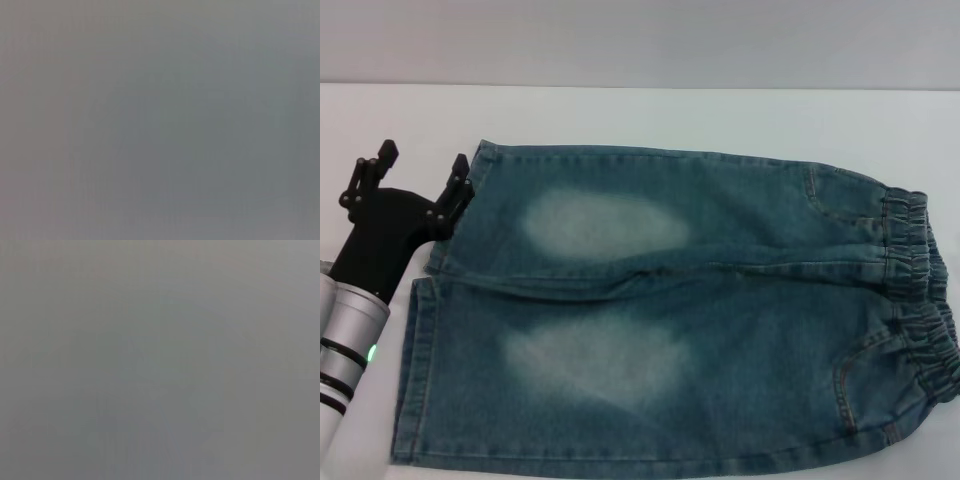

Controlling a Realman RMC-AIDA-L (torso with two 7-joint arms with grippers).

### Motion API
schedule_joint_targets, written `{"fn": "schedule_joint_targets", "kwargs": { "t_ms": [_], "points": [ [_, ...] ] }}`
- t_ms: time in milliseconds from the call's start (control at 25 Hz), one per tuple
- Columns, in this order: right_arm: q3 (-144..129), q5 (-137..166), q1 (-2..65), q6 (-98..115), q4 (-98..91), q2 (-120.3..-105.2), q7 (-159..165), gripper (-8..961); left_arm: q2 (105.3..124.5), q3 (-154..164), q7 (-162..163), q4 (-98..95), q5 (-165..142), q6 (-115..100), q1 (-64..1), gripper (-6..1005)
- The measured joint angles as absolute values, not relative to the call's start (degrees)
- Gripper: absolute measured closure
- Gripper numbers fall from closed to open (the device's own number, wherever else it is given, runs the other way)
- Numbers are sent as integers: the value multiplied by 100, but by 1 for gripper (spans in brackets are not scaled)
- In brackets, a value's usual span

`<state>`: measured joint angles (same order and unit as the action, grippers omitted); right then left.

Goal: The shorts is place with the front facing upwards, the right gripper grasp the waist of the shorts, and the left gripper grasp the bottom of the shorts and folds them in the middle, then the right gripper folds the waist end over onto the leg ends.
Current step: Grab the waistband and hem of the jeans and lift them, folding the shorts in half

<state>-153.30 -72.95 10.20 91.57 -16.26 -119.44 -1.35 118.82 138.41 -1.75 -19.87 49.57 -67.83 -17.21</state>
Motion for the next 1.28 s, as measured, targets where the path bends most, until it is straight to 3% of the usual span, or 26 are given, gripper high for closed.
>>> {"fn": "schedule_joint_targets", "kwargs": {
  "t_ms": [840,1120,1280],
  "points": [
    [-15368,-7291,1088,9179,-1811,-11915,-162,145,11866,13842,-215,-2092,4957,-6653,-1804,174],
    [-15382,-7027,1314,8698,-1993,-11814,-88,144,11834,13800,-198,-2262,4957,-6632,-1837,175],
    [-15336,-7023,1488,8158,-2409,-11637,-86,145,11818,13791,-236,-2401,4957,-6481,-1871,176]
  ]
}}
